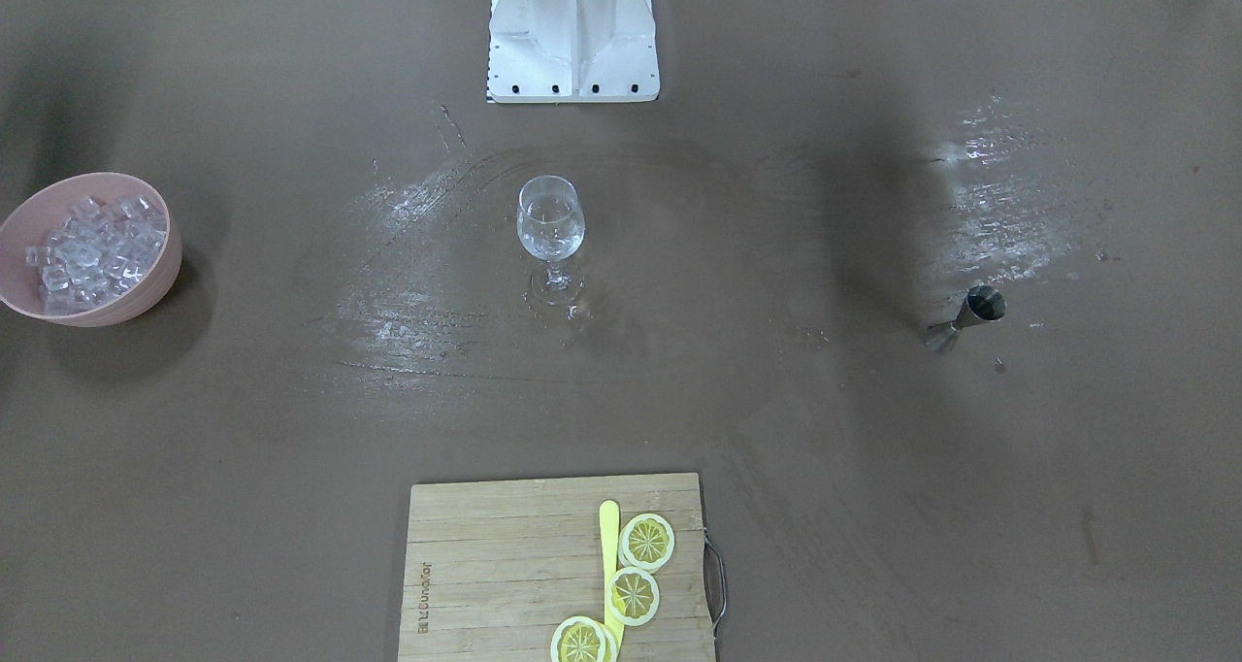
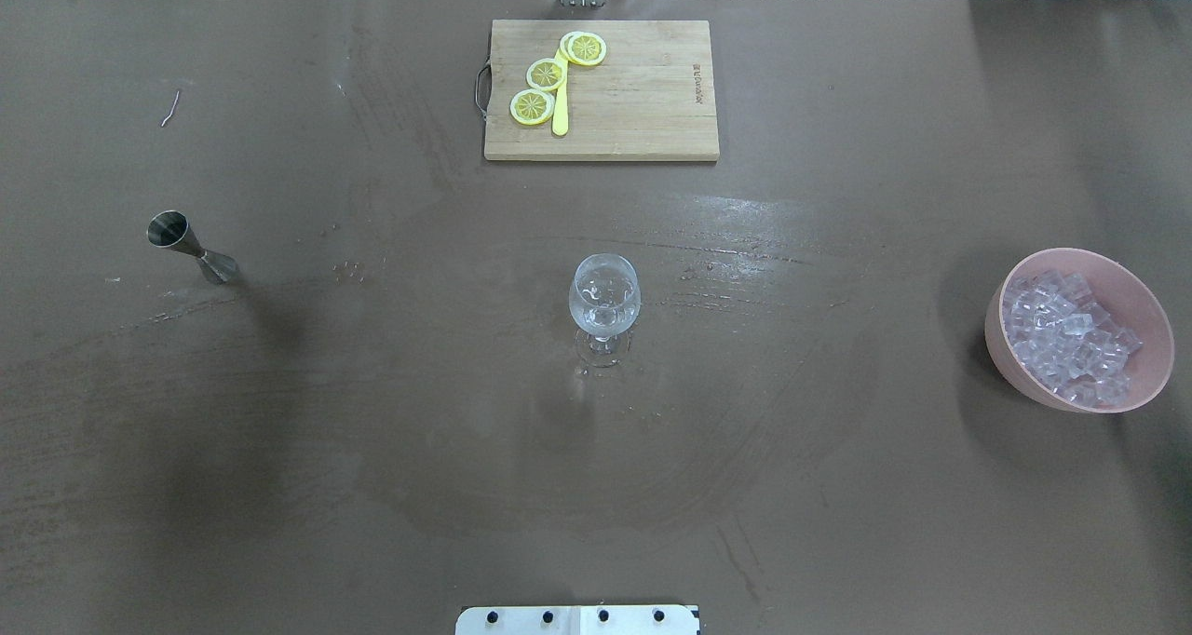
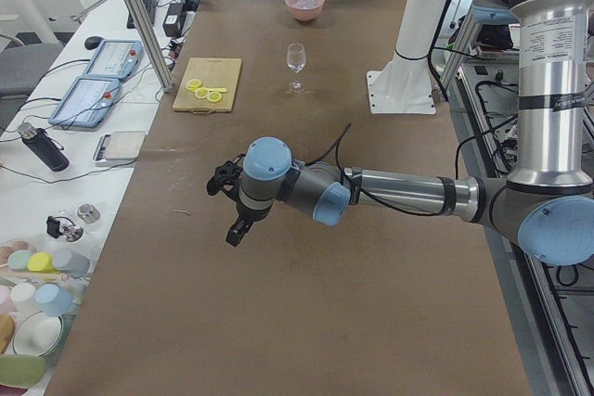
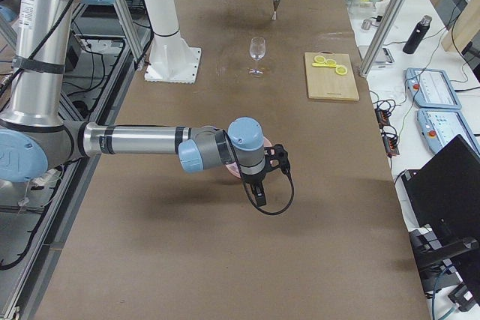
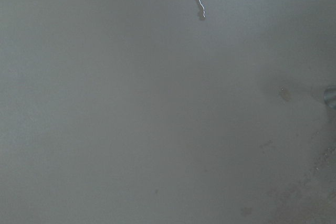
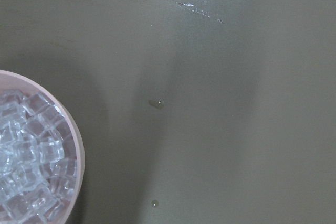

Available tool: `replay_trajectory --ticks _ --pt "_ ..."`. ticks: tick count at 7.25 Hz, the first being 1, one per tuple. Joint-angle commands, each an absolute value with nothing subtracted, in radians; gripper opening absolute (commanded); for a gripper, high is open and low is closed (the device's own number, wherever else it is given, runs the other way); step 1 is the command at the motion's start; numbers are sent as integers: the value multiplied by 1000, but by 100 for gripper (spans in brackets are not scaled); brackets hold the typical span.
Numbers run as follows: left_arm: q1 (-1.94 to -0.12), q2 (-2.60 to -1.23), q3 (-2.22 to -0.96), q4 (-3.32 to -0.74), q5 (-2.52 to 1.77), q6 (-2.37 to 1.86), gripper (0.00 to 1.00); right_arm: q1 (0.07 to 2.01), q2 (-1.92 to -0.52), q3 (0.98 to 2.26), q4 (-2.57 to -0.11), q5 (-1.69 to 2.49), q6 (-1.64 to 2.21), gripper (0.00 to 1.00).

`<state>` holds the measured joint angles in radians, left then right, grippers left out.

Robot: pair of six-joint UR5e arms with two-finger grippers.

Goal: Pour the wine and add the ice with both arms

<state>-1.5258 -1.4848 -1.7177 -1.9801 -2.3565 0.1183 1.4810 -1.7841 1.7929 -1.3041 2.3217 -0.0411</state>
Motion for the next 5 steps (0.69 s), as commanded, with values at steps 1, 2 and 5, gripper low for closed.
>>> replay_trajectory --ticks 1,2,5 --pt "-1526 -1489 -1707 -2023 -2359 117 98 1482 -1784 1805 -1302 2341 -40 100" --pt "-1526 -1494 -1709 -2025 -2359 117 98 1480 -1776 1804 -1302 2339 -38 100" --pt "-1513 -1517 -1710 -2219 -2362 -1 98 1480 -1778 1801 -1299 2339 -37 100"
